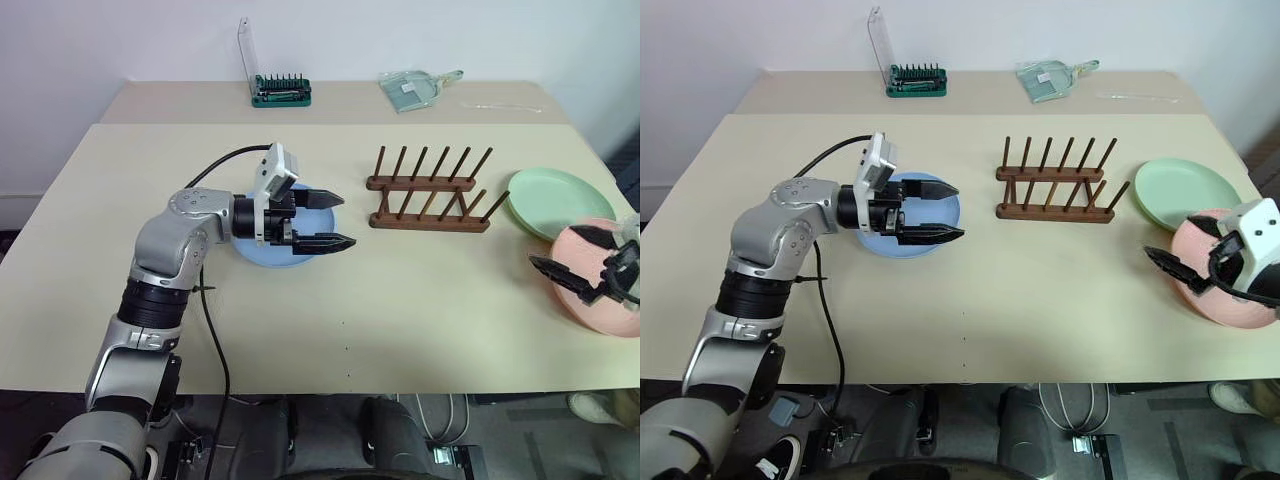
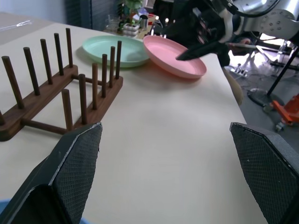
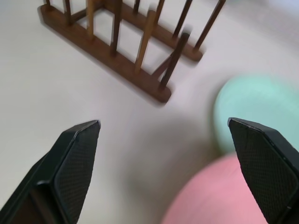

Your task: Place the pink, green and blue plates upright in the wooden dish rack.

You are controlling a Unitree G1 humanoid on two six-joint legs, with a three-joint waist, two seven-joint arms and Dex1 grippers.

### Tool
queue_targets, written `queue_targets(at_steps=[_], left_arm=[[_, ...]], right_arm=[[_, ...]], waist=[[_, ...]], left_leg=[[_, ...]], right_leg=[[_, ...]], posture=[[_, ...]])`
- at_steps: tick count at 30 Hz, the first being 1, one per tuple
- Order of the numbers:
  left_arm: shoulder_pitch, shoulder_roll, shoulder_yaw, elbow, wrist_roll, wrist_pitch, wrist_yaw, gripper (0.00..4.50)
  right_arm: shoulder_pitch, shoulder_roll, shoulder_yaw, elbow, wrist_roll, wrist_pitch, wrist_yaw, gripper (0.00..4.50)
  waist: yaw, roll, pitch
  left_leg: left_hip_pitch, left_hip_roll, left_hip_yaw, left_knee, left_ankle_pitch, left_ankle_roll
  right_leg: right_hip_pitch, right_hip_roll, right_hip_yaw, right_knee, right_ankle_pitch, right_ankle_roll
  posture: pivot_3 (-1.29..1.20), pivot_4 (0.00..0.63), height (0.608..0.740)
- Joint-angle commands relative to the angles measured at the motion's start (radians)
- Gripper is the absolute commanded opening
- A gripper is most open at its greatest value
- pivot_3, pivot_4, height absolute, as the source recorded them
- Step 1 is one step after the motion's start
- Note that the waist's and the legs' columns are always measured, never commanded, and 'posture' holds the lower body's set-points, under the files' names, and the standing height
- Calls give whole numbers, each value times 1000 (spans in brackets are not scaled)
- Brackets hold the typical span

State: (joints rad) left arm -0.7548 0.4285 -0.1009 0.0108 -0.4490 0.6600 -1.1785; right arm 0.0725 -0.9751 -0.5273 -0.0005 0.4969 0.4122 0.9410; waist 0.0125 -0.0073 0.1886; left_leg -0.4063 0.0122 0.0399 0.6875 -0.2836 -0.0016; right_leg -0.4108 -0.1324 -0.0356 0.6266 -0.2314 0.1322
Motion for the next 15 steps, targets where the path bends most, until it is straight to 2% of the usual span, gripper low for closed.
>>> queue_targets(at_steps=[1,6,9,15], left_arm=[[-15,2,-6,-16,-11,-34,-6,4492],[24,13,16,-57,-19,-157,-51,4492],[36,26,51,-58,-91,-103,-75,4492],[72,37,26,-66,-59,-202,-76,4492]], right_arm=[[39,-43,-37,-26,-39,13,8,4466],[84,-59,-18,7,-106,17,-2,4466],[71,-60,-5,31,-149,38,-40,4466],[62,-59,29,64,-201,63,-57,4466]], waist=[[0,0,0],[-1,0,0],[-1,0,0],[0,0,0]], left_leg=[[0,0,0,0,0,0],[0,0,0,0,0,0],[0,0,0,0,0,0],[0,0,0,0,0,0]], right_leg=[[0,0,0,0,0,0],[0,0,0,0,0,0],[0,0,0,0,0,0],[0,0,0,-1,0,0]], posture=[[0,150,724],[0,150,724],[0,150,724],[0,150,724]])
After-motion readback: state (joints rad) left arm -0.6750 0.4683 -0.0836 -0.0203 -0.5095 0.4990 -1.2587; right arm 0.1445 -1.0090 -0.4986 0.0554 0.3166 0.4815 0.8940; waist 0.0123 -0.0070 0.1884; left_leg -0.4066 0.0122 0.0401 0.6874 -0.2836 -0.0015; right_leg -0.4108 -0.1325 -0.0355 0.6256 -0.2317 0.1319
